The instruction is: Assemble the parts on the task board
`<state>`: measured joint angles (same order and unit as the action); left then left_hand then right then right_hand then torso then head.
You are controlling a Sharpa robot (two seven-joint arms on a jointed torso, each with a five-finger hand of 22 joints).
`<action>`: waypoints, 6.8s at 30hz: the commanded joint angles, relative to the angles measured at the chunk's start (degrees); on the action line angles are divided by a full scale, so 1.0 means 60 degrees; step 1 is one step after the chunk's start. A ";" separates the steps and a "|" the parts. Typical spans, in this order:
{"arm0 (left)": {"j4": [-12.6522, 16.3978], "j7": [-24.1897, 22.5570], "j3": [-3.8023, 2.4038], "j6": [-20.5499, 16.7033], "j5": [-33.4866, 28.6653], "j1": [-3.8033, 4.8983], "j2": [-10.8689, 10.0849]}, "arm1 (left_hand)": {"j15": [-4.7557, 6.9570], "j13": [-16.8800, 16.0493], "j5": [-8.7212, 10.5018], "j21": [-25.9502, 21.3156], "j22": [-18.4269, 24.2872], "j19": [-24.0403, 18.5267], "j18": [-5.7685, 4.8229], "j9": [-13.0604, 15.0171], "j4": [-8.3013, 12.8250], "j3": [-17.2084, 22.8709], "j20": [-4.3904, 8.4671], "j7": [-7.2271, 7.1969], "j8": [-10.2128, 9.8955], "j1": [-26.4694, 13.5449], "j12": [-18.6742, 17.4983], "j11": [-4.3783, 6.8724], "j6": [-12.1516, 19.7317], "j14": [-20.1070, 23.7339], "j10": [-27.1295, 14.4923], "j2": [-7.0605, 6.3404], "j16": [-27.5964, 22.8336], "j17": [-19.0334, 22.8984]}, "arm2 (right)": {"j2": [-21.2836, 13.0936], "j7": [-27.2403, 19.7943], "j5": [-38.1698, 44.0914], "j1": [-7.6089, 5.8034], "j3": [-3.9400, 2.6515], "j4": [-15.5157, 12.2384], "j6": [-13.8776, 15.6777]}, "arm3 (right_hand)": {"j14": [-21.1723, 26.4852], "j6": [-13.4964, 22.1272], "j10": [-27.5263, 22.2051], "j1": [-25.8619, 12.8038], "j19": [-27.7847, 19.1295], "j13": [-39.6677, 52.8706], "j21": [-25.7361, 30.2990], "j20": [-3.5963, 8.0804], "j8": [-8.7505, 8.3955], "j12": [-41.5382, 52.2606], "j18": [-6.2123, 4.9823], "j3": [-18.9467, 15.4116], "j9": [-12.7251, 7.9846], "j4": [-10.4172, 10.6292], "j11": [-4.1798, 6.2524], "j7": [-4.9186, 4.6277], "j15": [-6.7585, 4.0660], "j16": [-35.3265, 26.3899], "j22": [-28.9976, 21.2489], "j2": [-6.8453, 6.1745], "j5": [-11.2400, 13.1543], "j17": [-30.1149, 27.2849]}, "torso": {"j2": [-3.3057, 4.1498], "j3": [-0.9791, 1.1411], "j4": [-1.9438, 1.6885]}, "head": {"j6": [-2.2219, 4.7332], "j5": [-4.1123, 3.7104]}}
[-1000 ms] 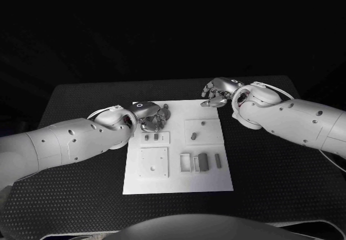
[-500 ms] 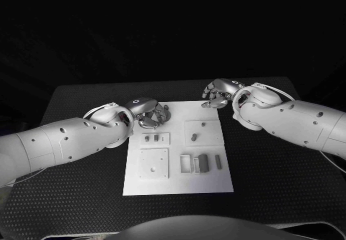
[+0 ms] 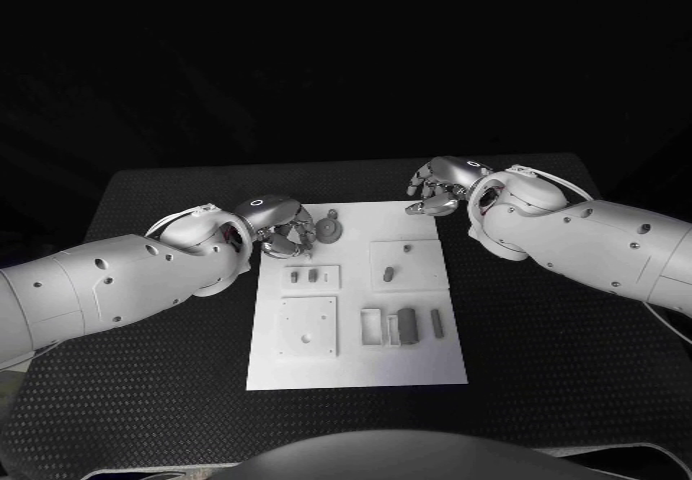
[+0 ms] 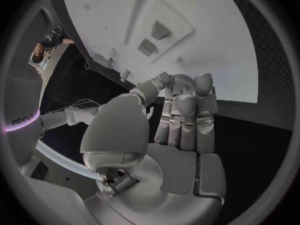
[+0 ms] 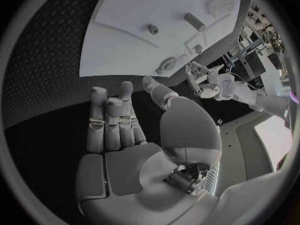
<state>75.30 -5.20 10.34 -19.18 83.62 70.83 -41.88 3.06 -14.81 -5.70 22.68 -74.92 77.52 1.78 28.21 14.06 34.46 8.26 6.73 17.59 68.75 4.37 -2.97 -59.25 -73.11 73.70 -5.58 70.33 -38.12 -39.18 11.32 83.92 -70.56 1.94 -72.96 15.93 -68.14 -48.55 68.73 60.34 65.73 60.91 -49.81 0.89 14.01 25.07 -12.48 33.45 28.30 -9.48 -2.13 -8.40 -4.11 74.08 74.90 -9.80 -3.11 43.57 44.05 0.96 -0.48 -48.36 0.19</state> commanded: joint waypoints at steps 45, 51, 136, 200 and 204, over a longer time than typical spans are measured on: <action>0.0155 0.0462 0.0385 0.0091 0.1418 0.0001 0.0047 | 0.0050 -0.0036 -0.0063 -0.0081 -0.0162 -0.0038 0.0790 -0.0003 -0.0011 0.0237 0.0097 0.0010 0.0001 0.0135 -0.0067 -0.0025 -0.0011 0.0043 0.0035 -0.0083 0.0003 0.0126 | 0.0034 -0.0064 -0.0033 0.0004 -0.0003 0.0028 -0.0010 | -0.0004 0.0000 -0.0063 -0.0057 -0.0006 -0.0022 0.0036 0.0065 -0.0055 0.0042 -0.0419 0.0009 -0.0010 0.0061 -0.0002 -0.0049 -0.0011 -0.0069 0.0173 0.0024 -0.0032 0.0017 | 0.0006 -0.0005 0.0025 | -0.0019 0.0047; 0.0084 0.0502 0.0386 0.0115 0.1424 0.0001 0.0075 | 0.0050 -0.0037 -0.0062 -0.0085 -0.0160 -0.0035 0.0788 -0.0004 -0.0016 0.0241 0.0097 0.0012 -0.0001 0.0136 -0.0069 -0.0025 -0.0009 0.0041 0.0033 -0.0083 0.0002 0.0132 | 0.0036 -0.0061 -0.0033 0.0004 -0.0003 0.0024 -0.0014 | -0.0004 0.0000 -0.0063 -0.0056 -0.0006 -0.0022 0.0036 0.0066 -0.0055 0.0043 -0.0419 0.0009 -0.0010 0.0061 -0.0002 -0.0049 -0.0011 -0.0070 0.0173 0.0024 -0.0032 0.0017 | 0.0008 0.0003 0.0021 | -0.0013 0.0047; -0.0169 0.0623 0.0397 0.0301 0.1380 0.0001 0.0268 | -0.0252 0.0064 0.0041 -0.0440 -0.0163 0.0010 0.0934 -0.0379 0.0082 0.0038 -0.0148 0.0095 -0.0762 0.0224 -0.0128 -0.0346 0.1664 0.0282 -0.1129 -0.0675 0.0135 0.0360 | -0.0002 -0.0068 -0.0033 0.0004 -0.0003 0.0028 -0.0027 | -0.0001 0.0018 -0.0074 -0.0041 -0.0011 -0.0034 0.0044 0.0066 -0.0066 0.0055 -0.0419 0.0007 -0.0012 0.0053 -0.0005 -0.0052 -0.0008 -0.0079 0.0172 0.0009 -0.0032 0.0021 | 0.0006 -0.0005 0.0022 | -0.0044 0.0006; -0.0084 -0.1637 -0.0198 0.0158 -0.8554 0.0185 -0.1223 | -0.1479 -0.0015 0.0171 -0.3149 0.3782 -0.4154 -0.0164 0.0023 0.0045 -0.0452 -0.1381 0.0542 -0.0113 -0.0664 -0.0076 -0.0890 0.1515 0.3404 -0.1709 -0.0560 -0.6072 0.2047 | -0.0637 -0.1546 0.1634 0.0530 0.0685 -0.0766 -0.0398 | 0.0165 -0.0430 -0.0566 0.0370 -0.0213 -0.4831 0.0073 -0.0063 0.0356 -0.2905 -0.0419 0.0167 0.0242 -0.0963 -0.0416 -0.0194 0.0388 -0.0125 0.0165 0.0073 -0.0034 0.0035 | 0.0014 -0.0009 0.0012 | 0.0165 -0.0257; -0.0070 -0.1626 -0.0198 0.0140 -0.8554 0.0185 -0.1221 | -0.1483 -0.0015 0.0171 -0.3150 0.3801 -0.4146 -0.0157 0.0024 0.0045 -0.0458 -0.1387 0.0541 -0.0111 -0.0669 -0.0072 -0.0888 0.1513 0.3407 -0.1705 -0.0563 -0.6096 0.2036 | -0.0606 -0.1425 0.1825 0.0553 0.0689 -0.0792 -0.0307 | 0.0203 -0.0367 -0.0962 0.0444 -0.0227 -0.5216 0.0100 -0.0072 0.0317 -0.3291 -0.0419 0.0222 0.0212 -0.0996 -0.0611 -0.0222 0.0576 -0.0126 0.0160 0.0085 -0.0034 0.0030 | 0.0012 -0.0008 0.0005 | 0.0147 -0.0244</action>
<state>74.71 -13.94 9.19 -18.96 33.06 71.89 -49.31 -5.44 -14.96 -4.92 3.82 -52.16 52.62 1.26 28.35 14.28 31.98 0.21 9.77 16.69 65.05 4.15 -8.29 -50.41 -52.51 63.67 -9.26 33.94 -25.85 -42.85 1.66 92.21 -67.33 6.06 -77.60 14.37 -66.93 -49.99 65.68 62.91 64.39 29.72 -49.35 0.39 16.09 5.44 -12.40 34.50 29.65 -15.43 -3.44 -8.41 -0.86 73.55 74.90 -9.51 -3.11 43.77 44.11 0.91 -0.40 -47.38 -1.36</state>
